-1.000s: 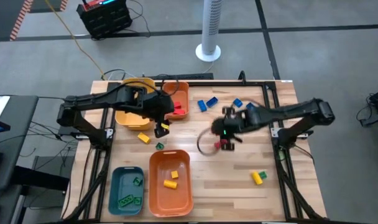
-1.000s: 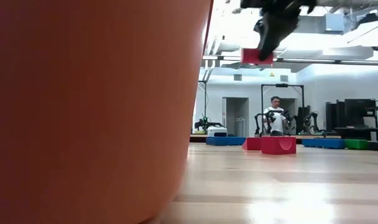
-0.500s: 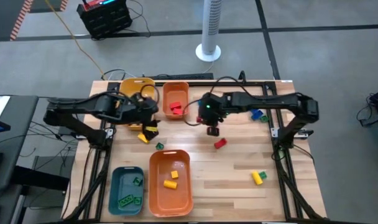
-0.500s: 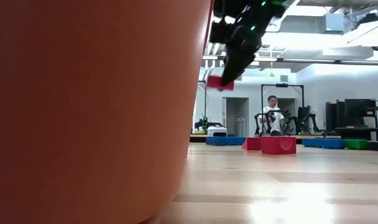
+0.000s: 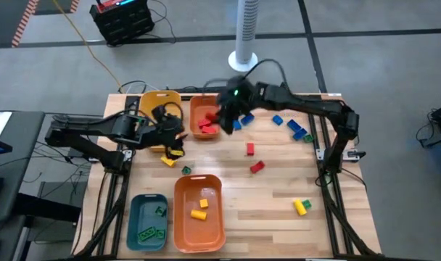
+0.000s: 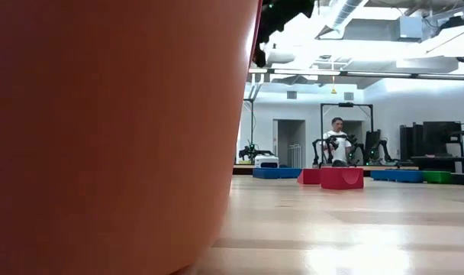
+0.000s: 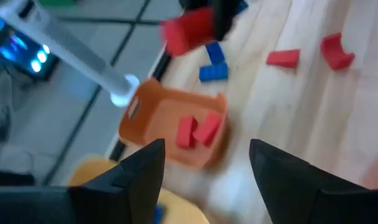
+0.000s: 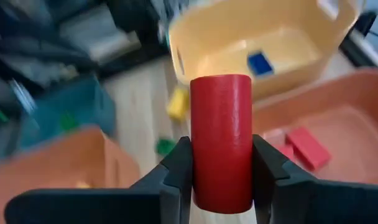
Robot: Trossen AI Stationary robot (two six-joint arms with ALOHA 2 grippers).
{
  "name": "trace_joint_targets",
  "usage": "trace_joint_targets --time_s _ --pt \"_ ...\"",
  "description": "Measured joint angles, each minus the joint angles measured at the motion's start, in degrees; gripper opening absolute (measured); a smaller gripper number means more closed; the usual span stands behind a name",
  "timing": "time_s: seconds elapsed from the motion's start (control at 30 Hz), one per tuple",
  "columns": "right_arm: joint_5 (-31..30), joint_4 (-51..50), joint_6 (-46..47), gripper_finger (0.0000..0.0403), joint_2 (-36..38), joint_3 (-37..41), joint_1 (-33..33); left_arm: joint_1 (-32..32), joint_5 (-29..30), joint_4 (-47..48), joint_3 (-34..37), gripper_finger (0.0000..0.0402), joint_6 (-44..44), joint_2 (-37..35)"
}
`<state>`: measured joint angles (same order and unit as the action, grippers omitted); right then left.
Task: Sort blocks
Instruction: Put the red block into the top orange bin
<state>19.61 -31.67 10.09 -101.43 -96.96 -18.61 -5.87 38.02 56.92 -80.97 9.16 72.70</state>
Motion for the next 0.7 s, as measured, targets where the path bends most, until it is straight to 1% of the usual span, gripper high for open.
trace_joint_targets --time_s 0.07,0.13,0.23,0.3,0.33,0.4,0.47,0.53,0.6,0.7 --pt "3.3 2.7 1.9 0.0108 1.2 -0.2 -0.3 0.9 1.0 -4.1 0.0 0.0228 -2.8 1.2" --pt "6.5 3.4 1.9 0.0108 2.5 -0.2 0.1 1.7 1.0 -8.4 0.0 0.0229 -4.4 1.9" --pt "7.6 -0.6 0.5 0.0108 4.4 -0.3 0.4 2.1 -0.6 -13.0 0.0 0.0232 -5.0 2.1" --pt "5.1 -4.5 -1.3 0.0108 5.7 -0.2 0.4 2.5 -4.2 -14.9 0.0 0.0232 -4.0 1.5" --pt "3.0 -5.9 -2.7 0.0109 6.4 -0.2 0.8 2.9 -7.3 -15.6 0.0 0.0232 -2.8 1.2" --pt "-0.9 -6.5 -5.7 0.0109 8.0 -0.2 1.9 4.0 -13.4 -18.2 0.0 0.0230 -0.7 0.9" --pt "-2.2 -6.1 -8.3 0.0109 9.1 -0.2 3.4 4.9 -18.6 -20.3 0.0 0.0226 -0.1 0.9" --pt "-2.7 -6.0 -10.2 0.0109 9.5 -0.3 4.8 5.5 -21.3 -22.2 0.0 0.0223 0.0 1.1" --pt "-2.8 -6.2 -11.7 0.0109 9.4 -0.2 6.2 6.0 -22.8 -23.4 0.0 0.0223 0.2 1.1" --pt "-3.8 -6.8 -13.5 0.0109 9.3 -0.2 7.9 6.9 -22.8 -24.1 0.0 0.0223 1.9 1.0"
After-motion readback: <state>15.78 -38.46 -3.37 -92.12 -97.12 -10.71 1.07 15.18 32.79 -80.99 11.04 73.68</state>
